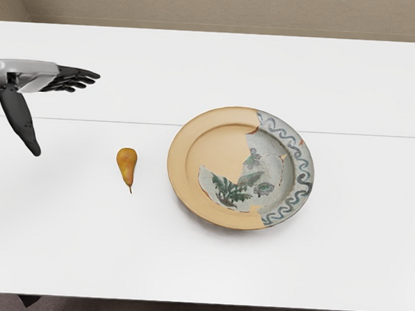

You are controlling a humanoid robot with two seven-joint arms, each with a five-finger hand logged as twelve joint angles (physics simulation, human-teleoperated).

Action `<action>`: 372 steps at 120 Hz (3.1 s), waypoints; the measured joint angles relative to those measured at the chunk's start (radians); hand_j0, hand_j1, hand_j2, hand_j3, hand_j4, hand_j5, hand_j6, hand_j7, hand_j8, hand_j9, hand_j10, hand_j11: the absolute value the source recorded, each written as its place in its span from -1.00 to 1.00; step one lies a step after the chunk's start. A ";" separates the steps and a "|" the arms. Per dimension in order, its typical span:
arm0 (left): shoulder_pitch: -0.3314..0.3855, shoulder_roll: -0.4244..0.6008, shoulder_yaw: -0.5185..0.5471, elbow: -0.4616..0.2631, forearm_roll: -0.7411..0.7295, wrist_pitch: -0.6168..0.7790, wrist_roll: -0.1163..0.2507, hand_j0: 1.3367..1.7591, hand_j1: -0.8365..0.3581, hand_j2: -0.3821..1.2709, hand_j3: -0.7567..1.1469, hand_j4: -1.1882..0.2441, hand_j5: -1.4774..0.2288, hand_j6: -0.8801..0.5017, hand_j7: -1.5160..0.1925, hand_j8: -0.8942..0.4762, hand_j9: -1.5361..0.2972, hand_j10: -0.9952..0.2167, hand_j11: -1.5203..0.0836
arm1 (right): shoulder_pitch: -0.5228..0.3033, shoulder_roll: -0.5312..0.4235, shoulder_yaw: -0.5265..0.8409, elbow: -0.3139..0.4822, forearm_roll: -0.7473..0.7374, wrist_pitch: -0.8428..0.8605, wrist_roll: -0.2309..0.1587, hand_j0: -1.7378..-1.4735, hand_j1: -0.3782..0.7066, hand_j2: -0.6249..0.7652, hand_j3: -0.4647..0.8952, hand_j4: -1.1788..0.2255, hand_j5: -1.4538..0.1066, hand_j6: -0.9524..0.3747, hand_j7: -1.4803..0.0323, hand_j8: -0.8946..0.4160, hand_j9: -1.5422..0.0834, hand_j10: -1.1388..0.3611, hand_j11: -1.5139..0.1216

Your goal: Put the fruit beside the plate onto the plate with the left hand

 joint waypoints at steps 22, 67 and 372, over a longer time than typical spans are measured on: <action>0.010 -0.019 -0.003 -0.020 -0.024 0.000 0.041 0.52 0.96 -0.53 -0.20 0.63 0.71 0.24 0.75 0.27 0.65 0.61 0.87 | 0.000 0.000 0.001 -0.001 0.001 0.000 0.000 -0.40 -0.95 -0.10 -0.32 0.68 0.86 0.44 0.96 0.37 0.90 0.52 0.85; -0.016 -0.264 -0.037 -0.170 0.125 0.051 0.517 0.52 0.96 -0.53 -0.20 0.63 0.71 0.24 0.75 0.27 0.65 0.61 0.87 | 0.003 0.000 0.001 -0.001 0.000 0.000 0.000 -0.40 -0.95 -0.10 -0.32 0.68 0.86 0.43 0.96 0.36 0.90 0.52 0.85; 0.139 -0.485 0.229 -0.155 0.729 0.481 0.543 0.51 -0.06 -0.24 -0.20 -0.17 -0.13 -0.51 -0.11 -0.38 -0.16 -0.31 -0.06 | -0.001 0.000 0.001 -0.002 0.005 -0.001 0.000 -0.40 -0.95 -0.10 -0.32 0.68 0.86 0.44 0.96 0.37 0.90 0.52 0.85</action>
